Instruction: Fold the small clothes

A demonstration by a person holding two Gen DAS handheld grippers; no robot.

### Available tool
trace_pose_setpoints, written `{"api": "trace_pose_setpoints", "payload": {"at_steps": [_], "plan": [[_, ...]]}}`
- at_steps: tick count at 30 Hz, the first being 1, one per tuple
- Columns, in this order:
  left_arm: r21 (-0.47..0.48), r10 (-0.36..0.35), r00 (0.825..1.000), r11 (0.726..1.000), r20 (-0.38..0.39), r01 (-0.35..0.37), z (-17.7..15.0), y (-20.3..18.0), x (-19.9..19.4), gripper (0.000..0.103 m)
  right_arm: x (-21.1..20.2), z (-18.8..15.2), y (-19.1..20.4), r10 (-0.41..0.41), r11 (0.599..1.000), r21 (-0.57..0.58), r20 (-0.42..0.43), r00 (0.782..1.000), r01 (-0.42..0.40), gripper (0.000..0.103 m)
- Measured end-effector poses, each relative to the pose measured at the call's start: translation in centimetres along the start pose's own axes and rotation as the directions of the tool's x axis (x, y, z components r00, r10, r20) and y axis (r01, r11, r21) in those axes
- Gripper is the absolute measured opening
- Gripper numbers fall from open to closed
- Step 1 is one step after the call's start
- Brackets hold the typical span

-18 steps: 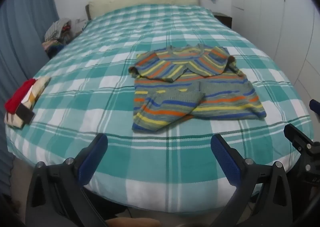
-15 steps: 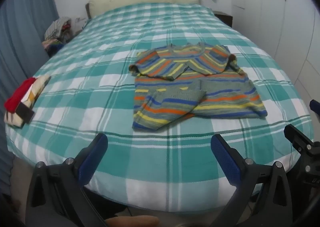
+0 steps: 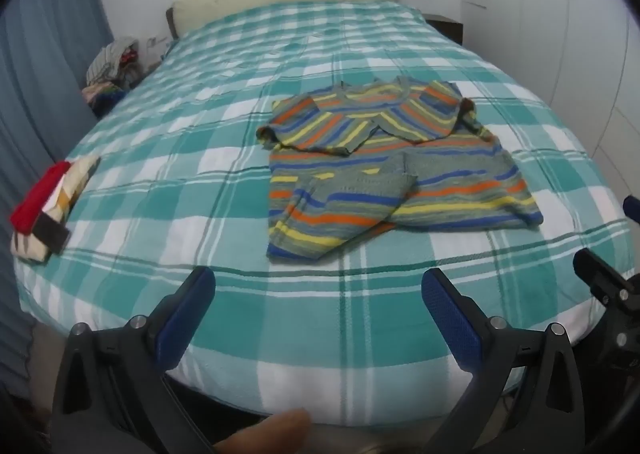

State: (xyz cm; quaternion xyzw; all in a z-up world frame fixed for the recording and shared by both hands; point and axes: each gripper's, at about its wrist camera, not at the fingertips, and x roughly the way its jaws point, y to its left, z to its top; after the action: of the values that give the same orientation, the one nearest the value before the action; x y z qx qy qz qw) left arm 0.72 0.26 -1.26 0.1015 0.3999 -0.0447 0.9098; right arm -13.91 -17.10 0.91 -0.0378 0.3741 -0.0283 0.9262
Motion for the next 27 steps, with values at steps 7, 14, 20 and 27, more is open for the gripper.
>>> {"api": "trace_pose_setpoints", "payload": {"at_steps": [7,14,20,27], "plan": [[0.013,0.038,0.999,0.999,0.014,-0.038,-0.02,-0.08,-0.31,0.103,0.18,-0.18,0.01,0.001,1.000,0.006,-0.003,1.000,-0.001,0.103],[-0.003,0.010,1.000,1.000,0.001,-0.010,0.01,0.18,-0.25,0.103,0.03,0.04,-0.38,-0.007,1.000,0.028,0.011,1.000,0.007,0.103],[-0.009,-0.002,1.000,1.000,-0.013,0.002,-0.10,0.18,0.04,0.103,0.01,0.14,-0.38,-0.006,1.000,0.027,0.007,1.000,0.005,0.103],[-0.025,-0.011,0.999,1.000,-0.030,0.010,-0.34,0.45,0.30,0.103,-0.02,0.13,-0.24,-0.007,1.000,0.026,0.005,1.000,0.007,0.103]]}}
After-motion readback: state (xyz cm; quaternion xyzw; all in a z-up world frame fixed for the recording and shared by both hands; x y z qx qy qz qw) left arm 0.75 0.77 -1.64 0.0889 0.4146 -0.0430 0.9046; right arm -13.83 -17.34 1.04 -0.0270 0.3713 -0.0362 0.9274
